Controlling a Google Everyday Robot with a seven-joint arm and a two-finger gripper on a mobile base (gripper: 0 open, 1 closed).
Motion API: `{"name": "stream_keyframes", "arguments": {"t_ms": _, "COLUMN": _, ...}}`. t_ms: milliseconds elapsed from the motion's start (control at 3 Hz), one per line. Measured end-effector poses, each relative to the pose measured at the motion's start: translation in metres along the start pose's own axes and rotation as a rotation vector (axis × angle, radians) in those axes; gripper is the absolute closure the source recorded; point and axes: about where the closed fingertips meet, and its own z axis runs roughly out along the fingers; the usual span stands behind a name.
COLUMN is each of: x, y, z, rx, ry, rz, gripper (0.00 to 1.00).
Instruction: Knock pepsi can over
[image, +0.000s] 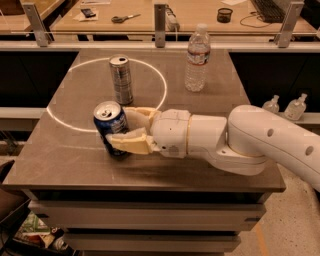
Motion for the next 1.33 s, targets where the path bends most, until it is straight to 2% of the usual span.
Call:
{"name": "stream_keyframes", "arguments": {"t_ms": 333, "x": -0.007, "y": -0.014, "z": -0.012, "rx": 0.023, "ry": 0.049, "rz": 0.006, "gripper": 1.00}}
{"name": "stream_keyframes", "arguments": {"t_ms": 667, "x": -0.017, "y": -0.029, "z": -0.025, "rx": 0.070, "ry": 0.165, "rz": -0.011, "gripper": 1.00}}
{"name": "stream_keyframes", "arguments": {"t_ms": 1000, "x": -0.021, "y": -0.034, "z": -0.033, "rx": 0.117, "ry": 0.303, "rz": -0.038, "gripper": 1.00}}
{"name": "stream_keyframes", "arguments": {"t_ms": 1333, "x": -0.023, "y": -0.025, "z": -0.039, "rx": 0.153, "ry": 0.456, "rz": -0.079, "gripper": 1.00}}
